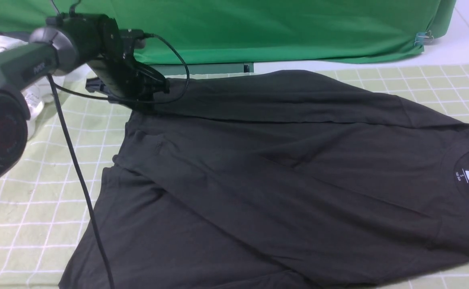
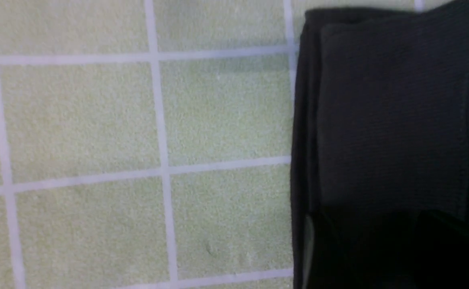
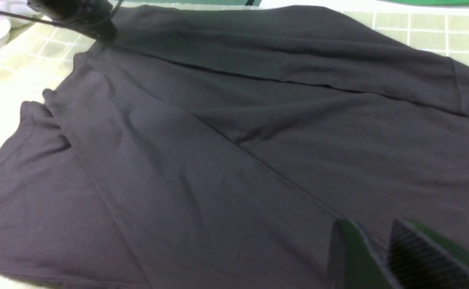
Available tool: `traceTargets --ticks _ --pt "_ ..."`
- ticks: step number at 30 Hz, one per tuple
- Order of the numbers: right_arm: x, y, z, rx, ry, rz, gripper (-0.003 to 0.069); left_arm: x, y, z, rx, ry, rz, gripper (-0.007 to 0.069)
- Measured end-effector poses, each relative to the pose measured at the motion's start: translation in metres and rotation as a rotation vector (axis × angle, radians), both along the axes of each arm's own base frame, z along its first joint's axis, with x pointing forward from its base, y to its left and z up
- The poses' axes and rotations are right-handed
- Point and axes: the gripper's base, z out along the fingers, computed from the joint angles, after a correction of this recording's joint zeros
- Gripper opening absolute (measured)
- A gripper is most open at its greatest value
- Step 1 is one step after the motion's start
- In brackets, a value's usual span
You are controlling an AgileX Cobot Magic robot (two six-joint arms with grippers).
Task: Fold a long-sleeved shirt over a green coffee tablecloth.
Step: 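Grab the top left corner of the dark shirt with the left gripper, then fold the left side of the dark shirt inward over its body with the left gripper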
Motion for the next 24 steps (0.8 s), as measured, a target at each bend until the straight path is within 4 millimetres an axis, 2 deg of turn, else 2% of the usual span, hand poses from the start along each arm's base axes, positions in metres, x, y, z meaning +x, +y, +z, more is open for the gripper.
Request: traceTargets --ticks 4,9,11,15,18,19,20,24 --pt "0.000 0.000 0.000 0.000 0.000 0.000 0.0145 0.000 0.000 0.000 0.000 0.001 0.000 0.0276" --pt "0.000 0.000 0.000 0.000 0.000 0.000 0.0146 0.000 0.000 -0.001 -0.002 0.004 0.001 0.0075" --pt "0.000 0.000 0.000 0.000 0.000 0.000 0.0146 -0.001 0.000 0.000 -0.006 0.007 0.002 0.0040" --pt "0.000 0.000 0.000 0.000 0.000 0.000 0.0146 -0.003 -0.001 0.007 -0.014 0.010 0.004 0.0031" --pt "0.000 0.000 0.000 0.000 0.000 0.000 0.0146 -0.005 -0.001 0.020 -0.016 0.000 0.004 0.0031" --pt "0.000 0.000 0.000 0.001 -0.002 0.000 0.0146 -0.009 -0.001 0.034 -0.023 -0.016 0.003 0.0031" --pt "0.000 0.000 0.000 0.002 -0.004 -0.001 0.0146 -0.010 -0.002 0.040 -0.029 -0.022 0.001 0.0031" --pt "0.001 0.000 0.002 0.009 -0.027 -0.004 0.0146 -0.019 -0.004 0.054 -0.055 0.025 -0.020 0.0031"
